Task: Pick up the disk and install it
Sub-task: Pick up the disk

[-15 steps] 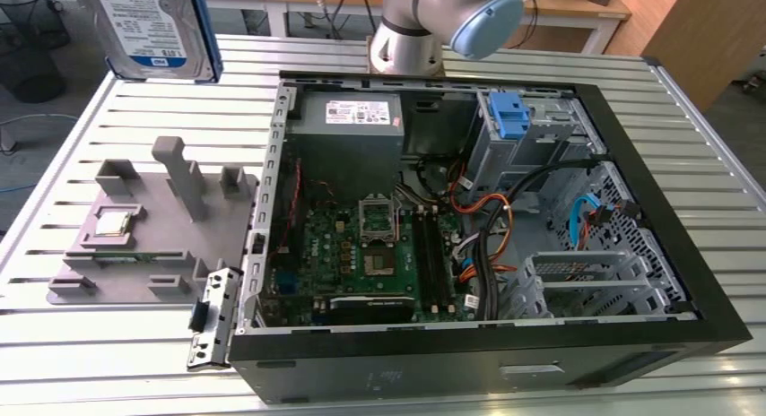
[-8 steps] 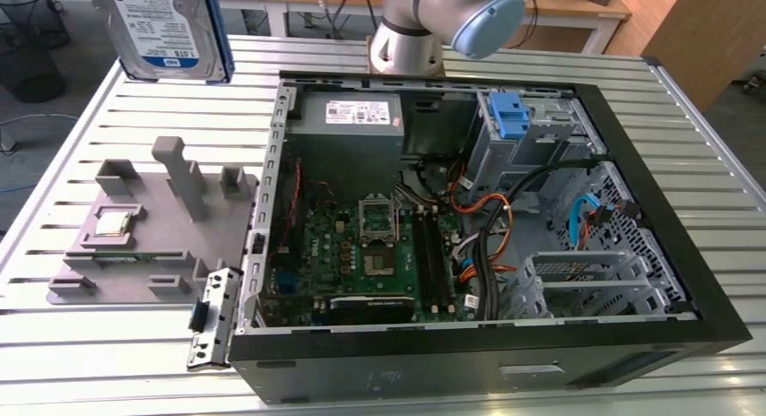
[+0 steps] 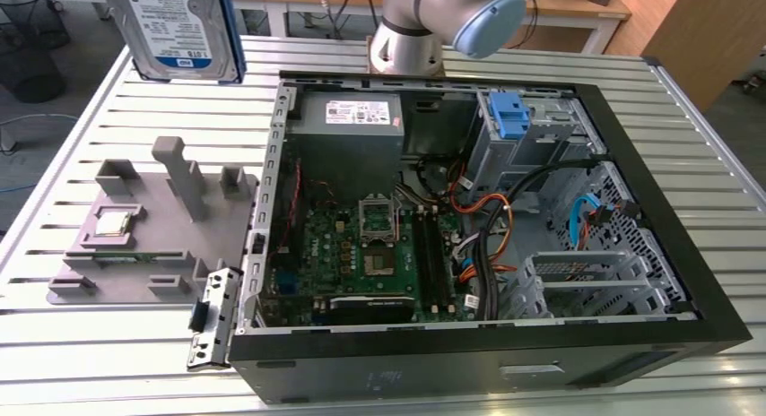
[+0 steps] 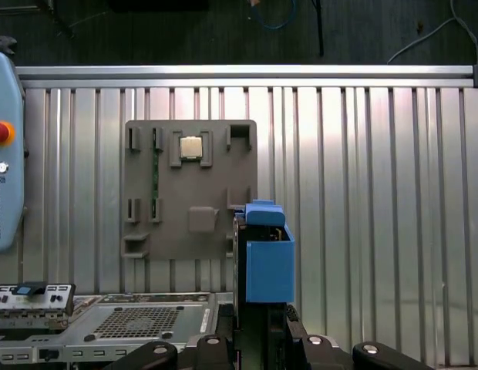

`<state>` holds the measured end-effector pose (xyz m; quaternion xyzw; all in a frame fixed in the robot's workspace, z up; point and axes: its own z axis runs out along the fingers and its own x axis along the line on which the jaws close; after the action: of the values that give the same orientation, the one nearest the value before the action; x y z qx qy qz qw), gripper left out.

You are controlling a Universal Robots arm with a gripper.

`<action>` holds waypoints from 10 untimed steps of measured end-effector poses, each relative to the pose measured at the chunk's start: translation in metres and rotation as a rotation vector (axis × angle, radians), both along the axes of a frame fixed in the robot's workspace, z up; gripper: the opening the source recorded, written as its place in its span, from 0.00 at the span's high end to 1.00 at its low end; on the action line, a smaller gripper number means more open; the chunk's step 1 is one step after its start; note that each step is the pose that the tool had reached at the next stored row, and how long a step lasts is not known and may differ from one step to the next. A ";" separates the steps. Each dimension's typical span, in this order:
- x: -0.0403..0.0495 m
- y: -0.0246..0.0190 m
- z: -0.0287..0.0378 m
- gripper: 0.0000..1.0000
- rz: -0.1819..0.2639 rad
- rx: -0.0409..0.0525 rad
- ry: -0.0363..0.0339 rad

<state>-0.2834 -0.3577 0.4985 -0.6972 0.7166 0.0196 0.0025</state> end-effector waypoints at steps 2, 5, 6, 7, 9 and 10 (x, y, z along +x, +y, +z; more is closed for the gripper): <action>0.0041 0.0000 0.0000 0.65 0.000 0.0000 0.0000; 0.0106 0.0000 0.0000 0.65 0.000 0.0000 0.0000; 0.0127 0.0000 0.0000 0.65 0.000 -0.0001 0.0001; 0.0153 0.0000 0.0000 0.65 0.000 -0.0001 0.0000; 0.0206 0.0000 0.0000 0.65 0.000 0.0000 0.0000; 0.0234 0.0000 -0.0001 0.65 0.000 0.0001 -0.0001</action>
<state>-0.2600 -0.3577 0.4984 -0.6972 0.7166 0.0196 0.0026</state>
